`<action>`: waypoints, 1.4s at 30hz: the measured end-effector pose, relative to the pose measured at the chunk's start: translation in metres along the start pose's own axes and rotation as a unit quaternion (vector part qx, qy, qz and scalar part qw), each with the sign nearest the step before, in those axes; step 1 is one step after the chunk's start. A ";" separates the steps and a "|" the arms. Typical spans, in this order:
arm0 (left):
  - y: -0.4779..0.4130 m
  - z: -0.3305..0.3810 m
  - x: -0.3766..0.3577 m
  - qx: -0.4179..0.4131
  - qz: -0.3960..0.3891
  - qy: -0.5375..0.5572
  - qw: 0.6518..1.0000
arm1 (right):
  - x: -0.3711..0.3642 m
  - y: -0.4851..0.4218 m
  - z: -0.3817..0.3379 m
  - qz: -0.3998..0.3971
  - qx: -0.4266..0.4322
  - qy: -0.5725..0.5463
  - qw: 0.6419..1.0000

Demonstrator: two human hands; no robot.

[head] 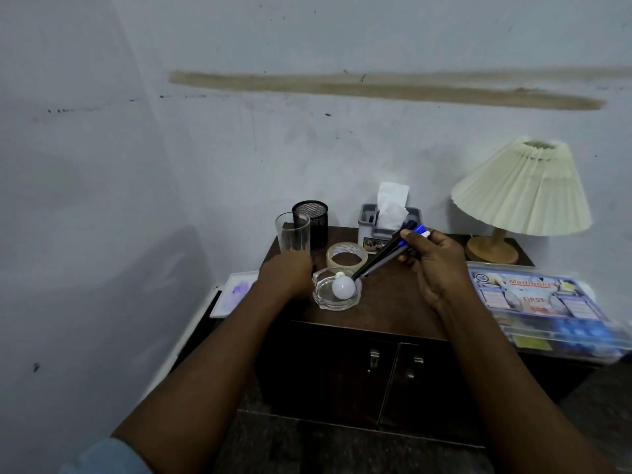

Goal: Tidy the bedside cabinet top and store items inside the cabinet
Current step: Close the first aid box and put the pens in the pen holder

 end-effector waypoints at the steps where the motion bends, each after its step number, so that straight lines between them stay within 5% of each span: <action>1: -0.001 0.000 -0.003 0.000 -0.017 0.004 1.000 | 0.000 0.001 0.000 -0.001 0.000 -0.001 1.000; 16: -0.008 -0.015 -0.015 0.049 0.052 0.043 0.997 | -0.005 0.005 0.006 -0.037 -0.017 0.008 0.999; 25: 0.017 0.014 0.075 0.019 0.210 0.164 0.964 | -0.013 0.005 0.020 -0.065 -0.065 -0.037 0.995; 34: 0.014 0.062 0.016 -0.043 0.028 0.523 0.851 | -0.036 0.019 0.019 -0.116 -0.070 -0.057 0.989; 42: 0.015 0.068 0.008 -0.076 0.010 0.544 0.836 | -0.041 0.022 0.027 -0.110 -0.081 -0.071 0.988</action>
Point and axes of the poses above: each hand's wrist, its own y-axis away from the middle knuckle, its own x-axis out of the back of the hand, z = x × y, the point moved 10 cm from there along -y, towards the middle knuckle, and after that the axes turned 8 degrees about y, right-handed, at the moved point
